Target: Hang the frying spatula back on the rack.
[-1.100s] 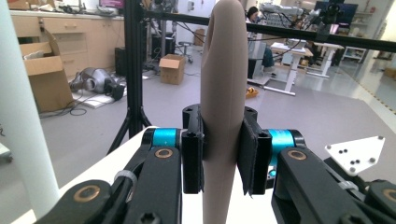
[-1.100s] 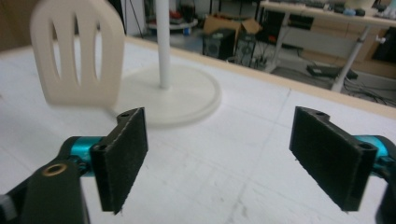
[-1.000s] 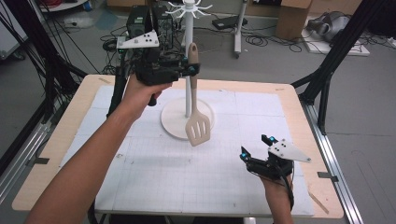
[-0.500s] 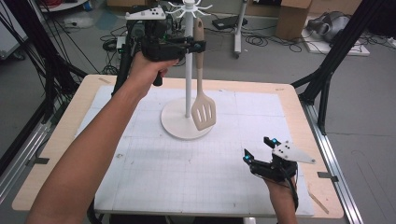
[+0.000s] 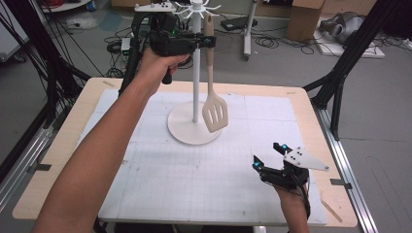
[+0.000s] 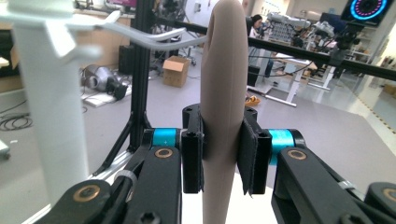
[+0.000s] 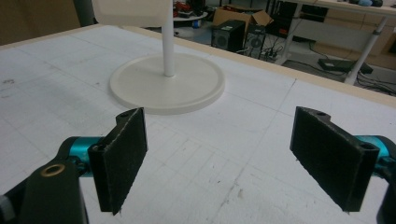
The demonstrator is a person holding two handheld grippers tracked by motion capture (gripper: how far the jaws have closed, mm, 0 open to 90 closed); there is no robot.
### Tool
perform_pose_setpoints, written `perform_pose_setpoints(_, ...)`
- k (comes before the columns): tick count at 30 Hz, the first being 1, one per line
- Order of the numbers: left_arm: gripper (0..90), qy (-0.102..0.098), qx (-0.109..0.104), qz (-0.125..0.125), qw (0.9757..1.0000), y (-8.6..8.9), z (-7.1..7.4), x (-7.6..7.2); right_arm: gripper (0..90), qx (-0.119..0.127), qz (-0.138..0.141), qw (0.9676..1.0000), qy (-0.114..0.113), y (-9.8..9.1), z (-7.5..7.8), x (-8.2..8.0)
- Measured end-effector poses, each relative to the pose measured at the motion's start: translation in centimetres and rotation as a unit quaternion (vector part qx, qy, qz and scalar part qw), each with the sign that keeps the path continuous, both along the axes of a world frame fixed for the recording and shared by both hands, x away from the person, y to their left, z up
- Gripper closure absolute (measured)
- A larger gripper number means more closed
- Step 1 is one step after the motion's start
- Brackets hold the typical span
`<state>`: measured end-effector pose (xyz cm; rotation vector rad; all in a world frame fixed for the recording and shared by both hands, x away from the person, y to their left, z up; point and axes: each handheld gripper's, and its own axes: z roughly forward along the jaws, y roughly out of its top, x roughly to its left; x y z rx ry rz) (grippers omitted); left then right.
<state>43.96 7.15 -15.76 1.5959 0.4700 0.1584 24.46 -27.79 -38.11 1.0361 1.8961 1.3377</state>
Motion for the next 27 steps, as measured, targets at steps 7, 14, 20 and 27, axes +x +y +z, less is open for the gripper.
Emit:
perform_pose_setpoints(7,73.4,0.023,-0.009,0.011,0.9996,0.3,-0.4,0.7,17.7,0.001,-0.002,1.0,0.001,-0.1,0.0,-0.1)
perform_pose_setpoints(14,73.1,0.017,0.0,0.027,0.9995,0.3,-0.8,0.4,17.7,0.001,-0.002,1.0,0.003,-0.2,-0.1,-0.1)
perform_pose_setpoints(20,70.8,-0.002,0.003,0.057,0.9983,0.9,-1.1,-0.3,17.7,0.006,-0.003,1.0,0.002,-0.3,-0.1,-0.2)
perform_pose_setpoints(27,58.3,-0.023,0.008,0.099,0.9948,3.2,-2.5,-1.9,17.7,0.004,-0.006,1.0,0.004,-0.2,-0.1,-0.3)
